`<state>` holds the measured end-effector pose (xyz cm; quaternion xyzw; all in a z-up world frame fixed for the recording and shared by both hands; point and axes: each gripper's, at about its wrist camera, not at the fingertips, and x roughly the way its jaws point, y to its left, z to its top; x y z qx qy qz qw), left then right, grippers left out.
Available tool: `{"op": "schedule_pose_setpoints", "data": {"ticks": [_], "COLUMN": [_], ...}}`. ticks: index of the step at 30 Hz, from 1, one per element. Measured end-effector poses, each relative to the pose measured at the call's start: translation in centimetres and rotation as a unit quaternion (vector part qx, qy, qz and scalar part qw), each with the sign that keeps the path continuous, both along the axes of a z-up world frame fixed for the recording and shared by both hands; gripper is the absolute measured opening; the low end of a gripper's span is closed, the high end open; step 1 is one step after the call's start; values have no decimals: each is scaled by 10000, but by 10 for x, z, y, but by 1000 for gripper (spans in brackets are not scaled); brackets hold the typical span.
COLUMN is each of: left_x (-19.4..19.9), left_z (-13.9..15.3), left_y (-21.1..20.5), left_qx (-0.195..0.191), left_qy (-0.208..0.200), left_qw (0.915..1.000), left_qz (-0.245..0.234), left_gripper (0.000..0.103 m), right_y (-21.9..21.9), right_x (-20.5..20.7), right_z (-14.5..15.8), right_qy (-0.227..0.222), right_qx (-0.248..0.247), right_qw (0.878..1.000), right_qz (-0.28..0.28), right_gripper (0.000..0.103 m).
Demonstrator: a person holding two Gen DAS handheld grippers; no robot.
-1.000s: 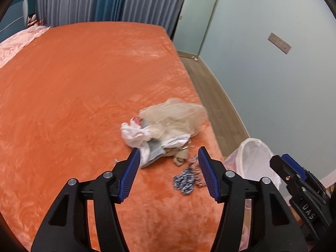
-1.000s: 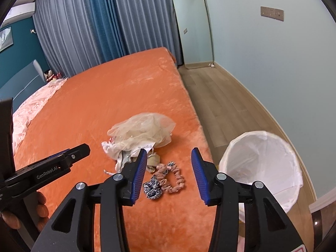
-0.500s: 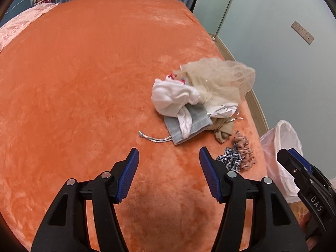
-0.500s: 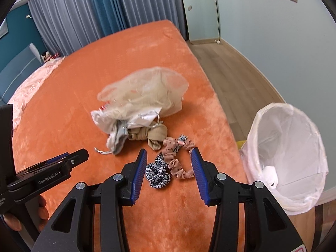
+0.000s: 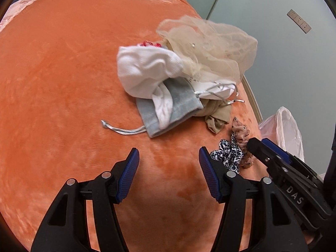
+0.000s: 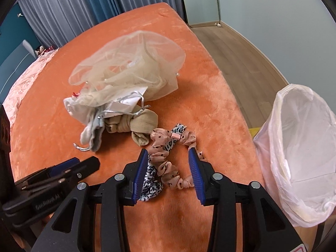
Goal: Collect trash
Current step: 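Move both tools back to the pile toward the patterned hair ties, then grasp the leopard-print tie with the left tool while the right tool grasps the pink scrunchie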
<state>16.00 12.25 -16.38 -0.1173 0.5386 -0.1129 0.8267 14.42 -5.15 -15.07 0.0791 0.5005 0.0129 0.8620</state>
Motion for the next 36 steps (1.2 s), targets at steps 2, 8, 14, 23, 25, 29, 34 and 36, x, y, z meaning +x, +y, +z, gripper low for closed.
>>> {"op": "schedule_pose_setpoints", "data": {"ticks": [2,8,14,23,25,29,34,36], "left_x": [0,0,-4,-3,-1,1,-5,-7], "left_z": [-3,0,4,-6,-11,-15,5,17], "left_y": [-4,-12,-31,-82,-90,-92,-96,-100], "left_qx": [-49,-139,-361,-277,-193,-170,-83,-58], "left_qy": [61,73,103,194,247,360,168,49], "left_qw": [10000,9999,9990,9975,9974,9973,9980,9979], "left_qz": [12,-49,-234,-613,-650,-620,-611,-642], "left_gripper": [56,56,57,58,45,19,14,14], "right_y": [1,0,-17,-47,-52,-68,-80,-85], "right_x": [4,3,-8,-21,-25,-33,-45,-49], "right_z": [-8,-16,15,52,56,62,75,84], "right_qy": [101,160,-211,-600,-653,-728,-891,-987], "right_qx": [18,145,216,248,261,284,320,342], "right_qw": [9999,9997,9995,9974,9969,9960,9941,9929], "right_qz": [44,108,-39,-305,-356,-425,-534,-569], "right_gripper": [28,6,5,5,5,5,5,5]}}
